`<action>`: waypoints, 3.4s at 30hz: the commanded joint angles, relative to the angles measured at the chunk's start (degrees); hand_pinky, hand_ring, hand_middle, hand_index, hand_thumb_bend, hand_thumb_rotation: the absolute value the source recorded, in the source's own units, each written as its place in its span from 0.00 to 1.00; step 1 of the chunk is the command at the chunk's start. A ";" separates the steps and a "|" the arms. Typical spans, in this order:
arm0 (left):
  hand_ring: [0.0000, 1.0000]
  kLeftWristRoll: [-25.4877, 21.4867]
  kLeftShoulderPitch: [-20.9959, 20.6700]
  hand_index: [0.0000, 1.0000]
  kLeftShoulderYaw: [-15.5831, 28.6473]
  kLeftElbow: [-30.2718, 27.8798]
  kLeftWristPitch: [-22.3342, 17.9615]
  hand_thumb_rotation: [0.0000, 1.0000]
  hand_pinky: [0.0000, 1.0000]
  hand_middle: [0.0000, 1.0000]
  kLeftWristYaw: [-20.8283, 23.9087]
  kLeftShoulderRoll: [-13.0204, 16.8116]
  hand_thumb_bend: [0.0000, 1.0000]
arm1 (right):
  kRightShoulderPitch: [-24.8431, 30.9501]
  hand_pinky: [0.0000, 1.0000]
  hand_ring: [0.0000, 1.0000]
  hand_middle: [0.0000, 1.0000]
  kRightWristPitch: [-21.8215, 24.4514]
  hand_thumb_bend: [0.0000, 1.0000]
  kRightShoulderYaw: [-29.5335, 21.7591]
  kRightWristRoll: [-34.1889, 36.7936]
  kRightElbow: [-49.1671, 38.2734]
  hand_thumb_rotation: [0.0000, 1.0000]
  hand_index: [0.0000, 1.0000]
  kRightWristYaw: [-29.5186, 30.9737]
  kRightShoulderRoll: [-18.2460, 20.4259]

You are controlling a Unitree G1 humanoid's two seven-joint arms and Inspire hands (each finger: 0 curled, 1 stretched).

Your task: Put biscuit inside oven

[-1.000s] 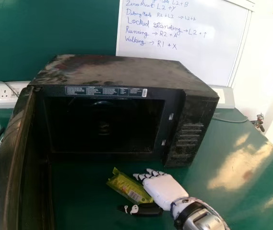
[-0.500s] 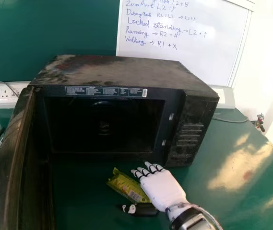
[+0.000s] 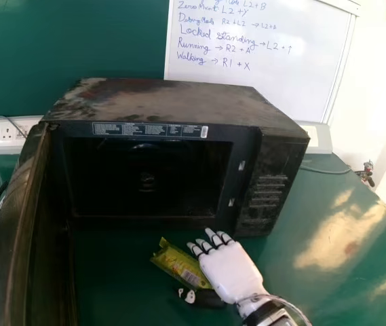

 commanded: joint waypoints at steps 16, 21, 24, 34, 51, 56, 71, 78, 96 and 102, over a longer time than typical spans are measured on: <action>0.66 -0.82 2.26 0.88 -0.37 0.02 0.50 0.00 0.47 0.73 0.74 -2.41 0.03 | -3.96 0.86 0.82 0.83 -1.48 0.70 -1.00 5.60 -1.21 0.07 0.86 20.74 -3.80; 0.67 -0.65 2.32 0.88 -0.43 0.05 0.12 0.00 0.51 0.74 0.64 -2.40 0.03 | -6.17 0.89 0.85 0.86 -1.02 0.78 -0.30 6.14 -1.29 0.14 0.88 27.50 -3.97; 0.66 -0.74 2.15 0.88 -0.32 0.48 0.06 0.00 0.49 0.74 0.47 -2.35 0.03 | -7.12 0.90 0.86 0.87 -0.18 0.83 0.13 5.16 -1.55 0.14 0.88 30.44 -3.42; 0.66 -0.60 1.97 0.88 -0.31 0.84 0.08 0.00 0.47 0.74 0.68 -2.34 0.04 | -7.03 0.88 0.83 0.85 0.71 0.77 1.33 0.21 -1.49 0.15 0.87 28.40 -2.63; 0.66 -0.85 1.73 0.88 -0.26 1.17 0.15 0.00 0.46 0.74 0.17 -2.42 0.03 | -7.29 0.86 0.76 0.75 1.84 0.73 1.76 -1.51 -1.53 0.14 0.74 26.97 -1.11; 0.66 -0.78 1.58 0.88 -0.24 1.33 0.04 0.00 0.46 0.74 0.03 -2.40 0.03 | -7.16 0.66 0.58 0.59 2.03 0.62 1.28 0.14 -0.92 0.10 0.58 23.48 -0.43; 0.65 -1.04 1.18 0.88 -0.15 1.68 0.27 0.00 0.40 0.73 -0.03 -2.33 0.03 | -7.68 0.66 0.56 0.56 1.69 0.52 0.94 1.20 0.05 0.13 0.49 20.07 -0.90; 0.64 -0.76 1.60 0.87 -0.34 0.82 0.06 0.00 0.38 0.73 0.44 -2.71 0.03 | -7.43 0.63 0.55 0.47 1.87 0.53 -0.36 2.24 -0.17 0.00 0.53 17.10 -1.13; 0.65 -0.91 1.37 0.88 -0.14 1.57 0.16 0.00 0.44 0.74 0.33 -2.44 0.04 | -5.56 0.65 0.57 0.48 1.80 0.53 -4.65 6.72 -0.97 0.00 0.51 7.66 -0.15; 0.66 -0.86 1.47 0.88 -0.14 1.38 0.11 0.00 0.48 0.73 0.53 -2.48 0.03 | -5.47 0.65 0.56 0.49 0.70 0.53 -5.15 8.43 0.40 0.00 0.50 2.12 0.13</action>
